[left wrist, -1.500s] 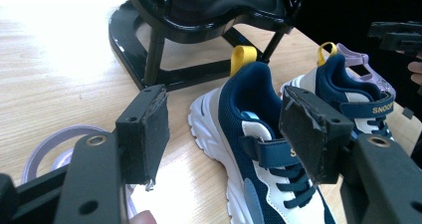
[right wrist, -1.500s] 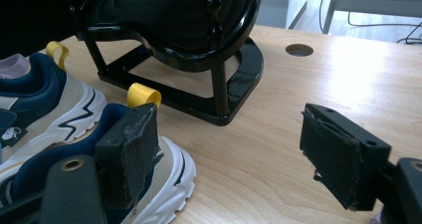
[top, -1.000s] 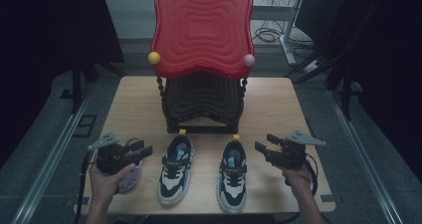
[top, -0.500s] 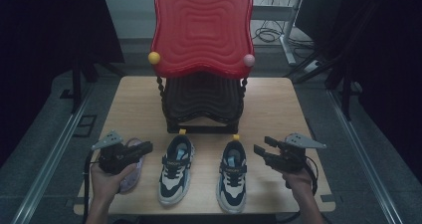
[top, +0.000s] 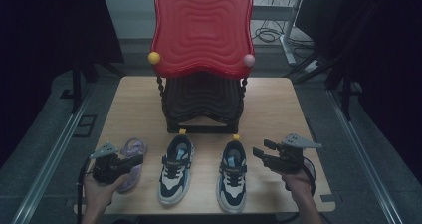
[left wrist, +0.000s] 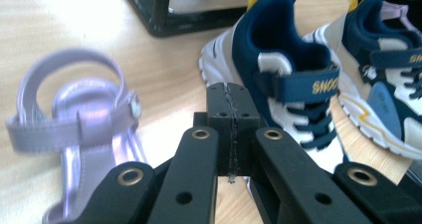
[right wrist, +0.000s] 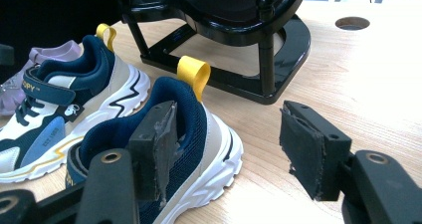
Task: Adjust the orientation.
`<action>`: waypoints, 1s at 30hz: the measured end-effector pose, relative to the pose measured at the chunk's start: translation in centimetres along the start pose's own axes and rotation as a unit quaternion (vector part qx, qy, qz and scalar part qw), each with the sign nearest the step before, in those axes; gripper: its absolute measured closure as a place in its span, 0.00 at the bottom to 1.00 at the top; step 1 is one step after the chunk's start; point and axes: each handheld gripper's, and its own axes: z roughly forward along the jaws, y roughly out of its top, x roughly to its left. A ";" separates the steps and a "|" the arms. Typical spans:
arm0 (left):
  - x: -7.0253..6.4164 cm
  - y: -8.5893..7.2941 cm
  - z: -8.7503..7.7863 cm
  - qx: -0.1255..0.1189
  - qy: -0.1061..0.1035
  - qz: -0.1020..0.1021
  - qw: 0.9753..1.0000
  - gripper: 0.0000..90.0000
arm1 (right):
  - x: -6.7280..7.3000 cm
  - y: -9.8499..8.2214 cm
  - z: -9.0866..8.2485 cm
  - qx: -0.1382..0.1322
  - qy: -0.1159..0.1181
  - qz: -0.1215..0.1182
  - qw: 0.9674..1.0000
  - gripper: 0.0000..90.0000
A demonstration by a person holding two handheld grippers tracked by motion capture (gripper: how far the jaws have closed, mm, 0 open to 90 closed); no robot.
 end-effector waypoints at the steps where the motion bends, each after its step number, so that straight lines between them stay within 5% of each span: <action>1: 0.0 0.0 0.0 0.000 0.000 0.000 1.000 1.00 | 0.0 0.0 0.0 0.000 0.000 0.000 1.000 0.45; 10: 0.6 -3.1 0.6 0.035 0.015 -0.023 0.999 1.00 | 0.1 -0.2 0.1 0.003 0.002 0.002 1.000 0.45; 30: 0.5 -4.9 1.4 0.074 0.041 -0.021 0.996 1.00 | 0.1 -0.5 0.2 0.011 -0.005 -0.004 1.000 0.45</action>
